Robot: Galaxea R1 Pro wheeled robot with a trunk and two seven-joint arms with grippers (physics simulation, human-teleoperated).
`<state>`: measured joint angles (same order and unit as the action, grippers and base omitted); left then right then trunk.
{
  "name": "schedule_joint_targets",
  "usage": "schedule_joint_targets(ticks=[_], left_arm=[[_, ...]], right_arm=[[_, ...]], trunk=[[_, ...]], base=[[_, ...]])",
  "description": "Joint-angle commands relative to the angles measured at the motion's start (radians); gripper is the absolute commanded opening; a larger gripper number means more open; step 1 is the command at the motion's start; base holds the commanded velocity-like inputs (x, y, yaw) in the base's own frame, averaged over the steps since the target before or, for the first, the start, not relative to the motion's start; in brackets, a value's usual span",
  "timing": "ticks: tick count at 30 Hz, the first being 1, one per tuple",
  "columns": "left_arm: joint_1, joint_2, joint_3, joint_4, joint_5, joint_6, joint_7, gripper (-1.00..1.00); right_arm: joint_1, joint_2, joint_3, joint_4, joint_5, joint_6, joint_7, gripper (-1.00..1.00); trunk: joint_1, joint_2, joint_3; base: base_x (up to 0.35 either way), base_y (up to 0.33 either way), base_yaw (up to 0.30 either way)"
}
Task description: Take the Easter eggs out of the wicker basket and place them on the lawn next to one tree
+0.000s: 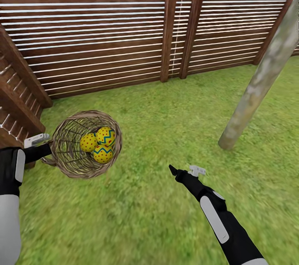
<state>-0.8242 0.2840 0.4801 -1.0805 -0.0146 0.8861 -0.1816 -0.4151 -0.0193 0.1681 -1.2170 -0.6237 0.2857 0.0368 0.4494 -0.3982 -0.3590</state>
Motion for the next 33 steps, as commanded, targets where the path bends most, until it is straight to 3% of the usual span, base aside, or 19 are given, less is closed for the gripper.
schedule_joint_targets(ticks=[1, 33], left_arm=[[-0.001, 0.000, 0.002, -0.001, 0.010, 0.006, -0.006, -1.00], [-0.001, -0.001, 0.002, -0.001, 0.010, 0.006, -0.006, -1.00]], right_arm=[[-0.001, -0.001, 0.001, -0.001, -0.005, 0.003, 0.000, 1.00], [-0.001, -0.001, 0.001, 0.001, -0.005, 0.003, 0.000, 1.00]], trunk=[[0.001, -0.002, 0.000], [0.001, -0.002, 0.053]], base=[[0.000, 0.000, 0.000], [0.000, 0.000, 0.000]])
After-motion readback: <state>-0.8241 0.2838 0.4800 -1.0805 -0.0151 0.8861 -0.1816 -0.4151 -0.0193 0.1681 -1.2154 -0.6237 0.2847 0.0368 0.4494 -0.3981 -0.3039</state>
